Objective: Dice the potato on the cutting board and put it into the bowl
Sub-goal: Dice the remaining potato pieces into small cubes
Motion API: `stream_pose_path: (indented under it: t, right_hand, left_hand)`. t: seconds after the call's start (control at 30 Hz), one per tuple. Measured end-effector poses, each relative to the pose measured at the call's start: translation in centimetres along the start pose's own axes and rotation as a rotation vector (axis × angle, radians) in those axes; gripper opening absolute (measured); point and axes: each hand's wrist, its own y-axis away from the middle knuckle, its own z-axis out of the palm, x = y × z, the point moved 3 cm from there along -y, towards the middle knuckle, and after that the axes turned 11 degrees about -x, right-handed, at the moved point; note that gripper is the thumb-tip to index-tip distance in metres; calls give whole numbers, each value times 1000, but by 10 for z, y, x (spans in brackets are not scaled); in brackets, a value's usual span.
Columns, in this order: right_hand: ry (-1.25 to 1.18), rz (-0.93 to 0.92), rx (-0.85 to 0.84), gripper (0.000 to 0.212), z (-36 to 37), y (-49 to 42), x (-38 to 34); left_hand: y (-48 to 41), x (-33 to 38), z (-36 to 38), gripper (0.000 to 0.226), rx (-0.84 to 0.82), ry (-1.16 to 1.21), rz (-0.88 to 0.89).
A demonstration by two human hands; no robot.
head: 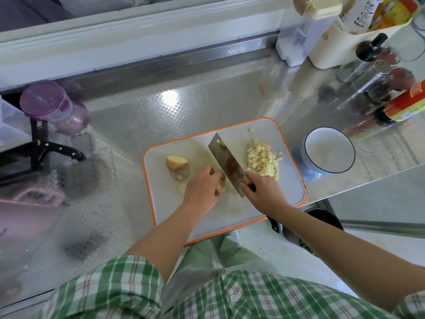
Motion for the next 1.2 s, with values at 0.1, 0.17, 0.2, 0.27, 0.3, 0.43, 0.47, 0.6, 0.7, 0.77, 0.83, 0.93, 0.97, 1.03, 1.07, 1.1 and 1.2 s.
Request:
stream_pose_path:
  t: [0.1, 0.17, 0.2, 0.27, 0.3, 0.43, 0.47, 0.6, 0.7, 0.77, 0.83, 0.93, 0.97, 1.03, 1.07, 1.1, 1.2]
  right_hand:
    - [-19, 2, -9, 36, 1, -2, 1]
    - [-43, 10, -1, 37, 1, -4, 1]
    - [-48, 9, 3, 39, 1, -5, 1]
    - [-51, -2, 4, 42, 0, -7, -2]
    - [-47, -8, 1, 42, 1, -8, -3]
    - [-42, -17, -14, 37, 4, -13, -7]
    - [-48, -19, -13, 35, 5, -15, -7]
    - [-44, -34, -8, 28, 5, -18, -5]
    - [-30, -36, -14, 26, 4, -18, -4]
    - [-27, -38, -17, 25, 4, -17, -3]
    - [-42, -38, -14, 28, 3, -16, -1]
    - [-71, -32, -3, 32, 2, -15, 2]
    - [-81, -28, -4, 32, 2, -15, 3]
    - [-94, -20, -1, 31, 1, -15, 6]
    - [-102, -12, 5, 32, 0, -14, 7]
    - [-113, -5, 12, 32, 0, -13, 9]
    - [-121, 1, 22, 29, -1, -11, 11]
  left_hand:
    - [1, -2, 0, 38, 3, -5, 33]
    - [5, -7, -1, 41, 29, 16, 37]
    - [8, -11, -2, 40, 52, 22, 27]
    - [17, -24, -7, 32, 116, -6, 2]
    - [22, -31, -8, 28, 142, -35, -9]
    - [39, -54, -9, 33, 133, -171, -4]
    - [41, -56, -8, 36, 120, -181, 1]
    - [39, -56, -6, 35, 80, -131, -39]
    - [37, -56, -7, 33, 73, -35, -87]
    - [36, -56, -6, 32, 69, 69, -130]
    - [33, -53, -5, 31, 63, 160, -129]
    - [28, -42, -5, 31, 60, 166, -105]
    - [26, -38, -6, 33, 82, 135, -101]
    - [22, -26, -7, 35, 132, 102, -71]
    - [19, -19, -7, 36, 135, 111, -47]
    - [15, -12, -6, 36, 120, 110, -27]
    - [4, 4, 0, 34, 74, 5, -62]
